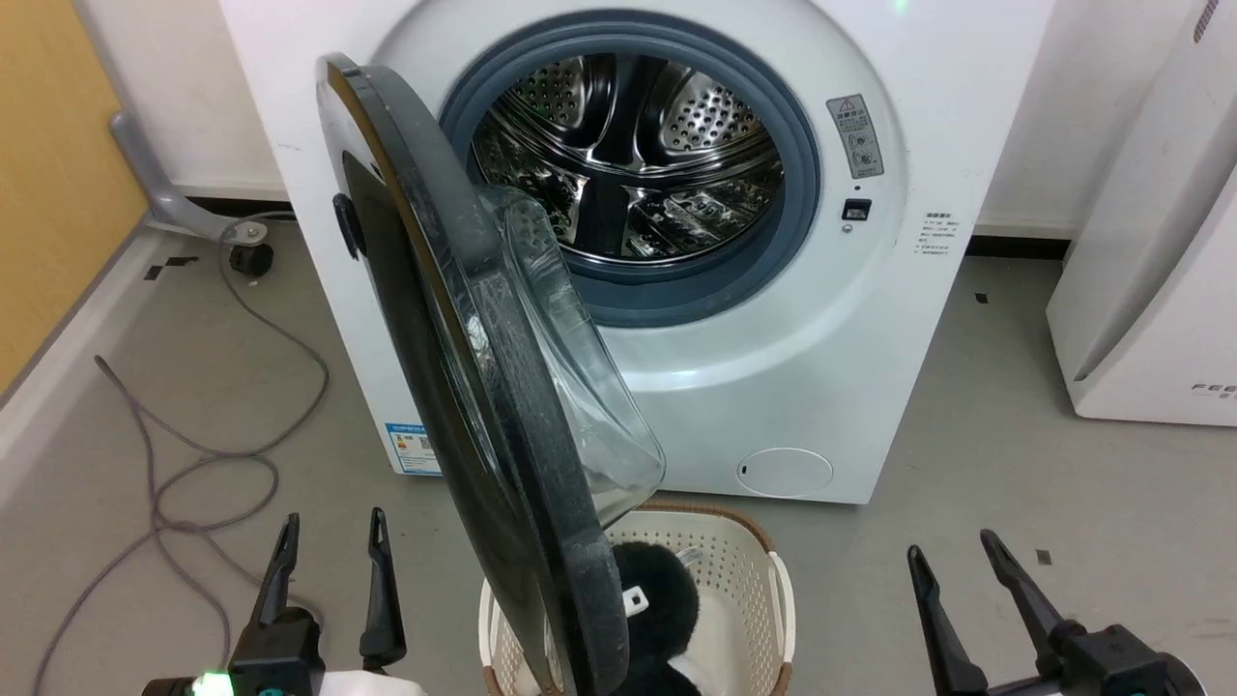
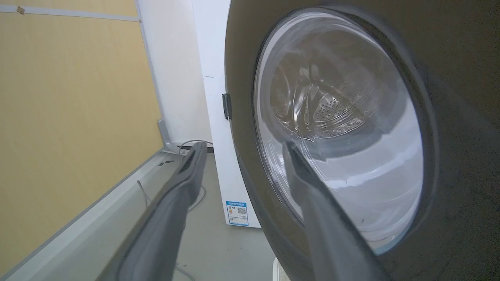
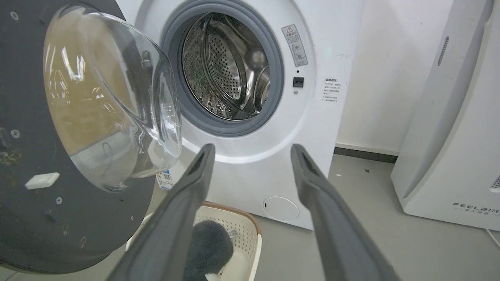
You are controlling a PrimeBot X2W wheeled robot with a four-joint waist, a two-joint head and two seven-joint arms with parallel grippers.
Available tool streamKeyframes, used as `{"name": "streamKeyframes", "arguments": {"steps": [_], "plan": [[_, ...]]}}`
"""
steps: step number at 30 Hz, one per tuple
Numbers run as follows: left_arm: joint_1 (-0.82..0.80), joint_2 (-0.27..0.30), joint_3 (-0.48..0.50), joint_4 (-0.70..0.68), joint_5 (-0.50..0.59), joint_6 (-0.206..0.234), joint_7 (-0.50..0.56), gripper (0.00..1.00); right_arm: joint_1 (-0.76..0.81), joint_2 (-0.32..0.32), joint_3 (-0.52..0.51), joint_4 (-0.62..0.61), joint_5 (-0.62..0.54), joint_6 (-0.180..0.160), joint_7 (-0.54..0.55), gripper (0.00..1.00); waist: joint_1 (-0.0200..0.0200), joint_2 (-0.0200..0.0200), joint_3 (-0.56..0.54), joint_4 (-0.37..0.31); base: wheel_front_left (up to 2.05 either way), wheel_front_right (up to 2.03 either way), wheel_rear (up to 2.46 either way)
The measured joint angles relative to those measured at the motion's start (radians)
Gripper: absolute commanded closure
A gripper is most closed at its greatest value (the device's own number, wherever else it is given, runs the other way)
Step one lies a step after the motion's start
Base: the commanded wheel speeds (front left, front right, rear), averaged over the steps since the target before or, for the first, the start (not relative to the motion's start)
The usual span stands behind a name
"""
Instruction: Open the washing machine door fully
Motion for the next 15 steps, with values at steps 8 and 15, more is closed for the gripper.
{"name": "streamKeyframes", "arguments": {"steps": [8,15], "plan": [[-0.002,-0.002,0.017,-0.060,0.001,0.012,0.000,1.00,0.011,0.000,-0.009,0.009,0.000,0.000,0.000,0.00,0.0000,0.0000,-0.003,-0.001,0.00,0.00,0.00],[-0.070,-0.001,0.027,-0.223,0.009,0.024,0.000,1.00,0.011,0.000,-0.016,0.012,0.005,0.000,0.000,0.00,0.0000,0.0000,-0.003,0.006,0.00,0.00,0.00]]}}
